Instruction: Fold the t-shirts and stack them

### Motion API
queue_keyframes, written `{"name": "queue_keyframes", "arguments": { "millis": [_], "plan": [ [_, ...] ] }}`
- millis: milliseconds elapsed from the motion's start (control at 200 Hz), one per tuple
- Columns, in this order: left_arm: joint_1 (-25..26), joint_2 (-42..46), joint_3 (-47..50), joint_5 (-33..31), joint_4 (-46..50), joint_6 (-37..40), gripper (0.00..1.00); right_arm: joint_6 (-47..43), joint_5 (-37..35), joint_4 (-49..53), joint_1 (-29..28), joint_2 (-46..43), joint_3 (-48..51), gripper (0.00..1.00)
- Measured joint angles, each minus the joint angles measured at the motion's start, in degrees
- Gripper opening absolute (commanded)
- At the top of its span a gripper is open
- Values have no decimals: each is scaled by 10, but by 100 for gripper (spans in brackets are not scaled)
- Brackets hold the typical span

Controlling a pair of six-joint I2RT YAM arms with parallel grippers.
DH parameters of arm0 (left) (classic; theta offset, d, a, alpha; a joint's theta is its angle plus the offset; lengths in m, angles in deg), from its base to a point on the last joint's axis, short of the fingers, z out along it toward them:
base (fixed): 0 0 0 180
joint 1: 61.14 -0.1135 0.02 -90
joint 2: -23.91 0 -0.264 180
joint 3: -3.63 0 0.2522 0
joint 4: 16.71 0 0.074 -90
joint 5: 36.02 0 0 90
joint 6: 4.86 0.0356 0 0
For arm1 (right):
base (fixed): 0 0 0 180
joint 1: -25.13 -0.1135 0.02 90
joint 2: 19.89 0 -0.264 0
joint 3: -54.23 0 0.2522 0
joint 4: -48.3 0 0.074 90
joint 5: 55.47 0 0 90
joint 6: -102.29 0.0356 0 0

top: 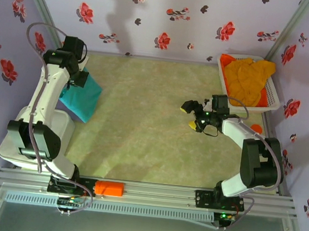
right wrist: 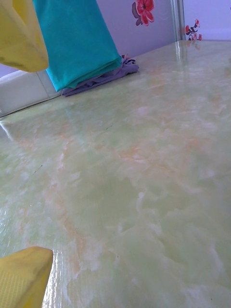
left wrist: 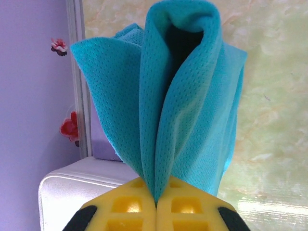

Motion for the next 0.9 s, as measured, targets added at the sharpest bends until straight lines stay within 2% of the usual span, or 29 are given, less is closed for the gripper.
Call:
{"name": "queue_keyframes", "arguments": {
  "millis": [465, 895],
  "plan": [
    [-29, -31, 6, -2, -30, 2, 0, 0, 1, 0, 0, 5, 0, 94],
    [-77, -59, 12, -10, -61, 2, 0, 0, 9, -1, 0, 7, 0, 94]
  ]
}}
